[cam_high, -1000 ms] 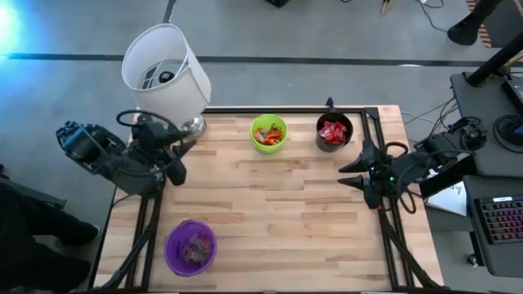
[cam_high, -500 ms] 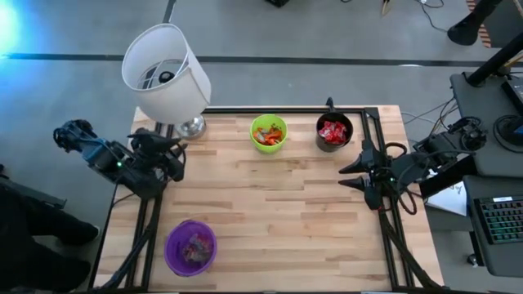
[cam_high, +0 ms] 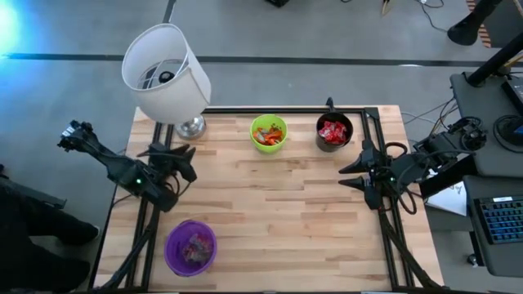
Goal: Sort candy
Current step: Return to Home Position
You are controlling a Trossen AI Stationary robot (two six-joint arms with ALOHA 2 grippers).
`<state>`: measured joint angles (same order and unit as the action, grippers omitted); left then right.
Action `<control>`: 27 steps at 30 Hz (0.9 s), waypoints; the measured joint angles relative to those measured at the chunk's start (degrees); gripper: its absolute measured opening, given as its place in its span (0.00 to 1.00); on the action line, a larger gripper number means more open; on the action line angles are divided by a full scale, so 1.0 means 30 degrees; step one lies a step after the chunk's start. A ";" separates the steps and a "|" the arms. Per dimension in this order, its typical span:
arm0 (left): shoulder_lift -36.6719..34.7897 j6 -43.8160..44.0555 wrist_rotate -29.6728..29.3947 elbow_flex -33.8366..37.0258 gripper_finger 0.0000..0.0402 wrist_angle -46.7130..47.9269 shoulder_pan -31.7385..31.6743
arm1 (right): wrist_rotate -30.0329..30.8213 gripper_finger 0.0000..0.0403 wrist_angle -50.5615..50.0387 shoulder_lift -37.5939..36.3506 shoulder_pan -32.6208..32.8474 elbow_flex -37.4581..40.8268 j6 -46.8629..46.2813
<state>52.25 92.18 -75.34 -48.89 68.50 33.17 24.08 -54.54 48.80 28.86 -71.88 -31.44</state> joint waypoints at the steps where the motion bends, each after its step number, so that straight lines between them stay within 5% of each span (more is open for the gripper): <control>1: 0.0028 -0.0506 0.0131 0.0279 0.29 -0.0961 0.0000 | 0.0000 0.36 0.0000 0.0000 -0.0001 0.0000 -0.0013; 5: 0.0125 -0.4239 0.1507 0.0789 0.29 -0.5639 0.0000 | 0.0007 0.36 0.0000 -0.0004 0.0000 0.0000 -0.0404; 8: 0.0194 -0.9749 0.3363 0.0864 0.29 -1.0876 -0.0017 | 0.0015 0.36 0.0016 0.0000 0.0000 0.0000 -0.0665; 16: 0.0301 -2.2287 1.2616 0.0847 0.29 -2.4928 -0.0015 | 0.0015 0.36 0.0476 -0.0007 0.0000 0.0000 -0.0748; 27: -0.0260 -2.6531 2.0579 -0.2334 0.29 -2.4513 0.0774 | -0.1662 0.36 0.2740 0.0000 0.0000 -0.0510 -0.0473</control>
<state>51.47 12.59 -13.60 -55.90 -5.04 35.49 19.09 -46.32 48.80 28.86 -73.41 -32.86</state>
